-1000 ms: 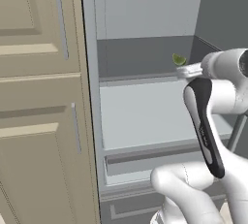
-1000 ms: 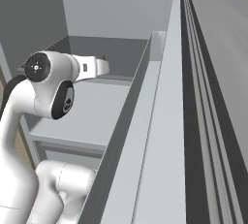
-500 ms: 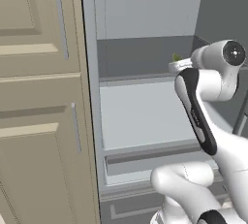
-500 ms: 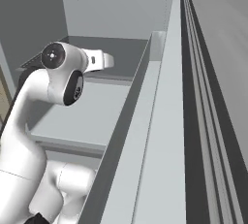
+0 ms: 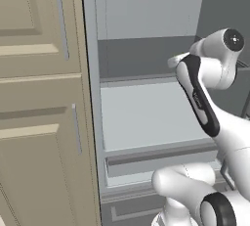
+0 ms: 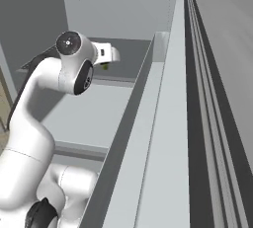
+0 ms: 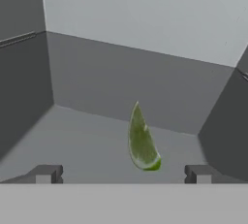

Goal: There is a bowl on the dining counter. Grab a lemon wedge from the fridge and place it in the bowl. Then get the liquor bottle and glass cup from the cabinet and place them next to the bowl.

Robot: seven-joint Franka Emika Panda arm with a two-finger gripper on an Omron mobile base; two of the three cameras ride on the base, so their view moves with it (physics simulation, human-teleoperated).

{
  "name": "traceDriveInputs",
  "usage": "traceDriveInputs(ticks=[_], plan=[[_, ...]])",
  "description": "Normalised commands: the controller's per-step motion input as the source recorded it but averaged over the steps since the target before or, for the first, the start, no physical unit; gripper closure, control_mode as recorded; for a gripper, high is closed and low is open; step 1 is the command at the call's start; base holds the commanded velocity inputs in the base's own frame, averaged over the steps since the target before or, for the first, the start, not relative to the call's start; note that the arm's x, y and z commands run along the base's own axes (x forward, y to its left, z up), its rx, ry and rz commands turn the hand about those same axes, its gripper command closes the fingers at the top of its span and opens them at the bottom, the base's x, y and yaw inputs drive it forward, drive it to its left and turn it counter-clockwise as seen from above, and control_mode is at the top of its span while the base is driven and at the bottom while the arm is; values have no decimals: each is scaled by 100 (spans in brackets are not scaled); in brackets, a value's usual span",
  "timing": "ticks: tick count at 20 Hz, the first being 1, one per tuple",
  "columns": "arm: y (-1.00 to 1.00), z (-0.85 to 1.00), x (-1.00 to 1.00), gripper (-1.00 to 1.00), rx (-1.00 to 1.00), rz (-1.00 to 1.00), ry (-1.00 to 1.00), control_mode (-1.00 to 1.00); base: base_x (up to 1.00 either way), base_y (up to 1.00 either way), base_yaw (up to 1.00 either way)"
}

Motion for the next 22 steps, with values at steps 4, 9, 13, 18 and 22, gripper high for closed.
traceDriveInputs(ticks=[4,9,13,18,22], plan=[[-5,-1,21,-100,0,8,0,-100,0,0,0],[-12,-15,4,-100,0,8,0,-100,0,0,0],[-2,-20,3,-100,0,2,0,-100,0,0,0],[0,-9,12,-100,0,0,0,-100,0,0,0],[0,0,20,-100,0,0,0,-100,0,0,0]])
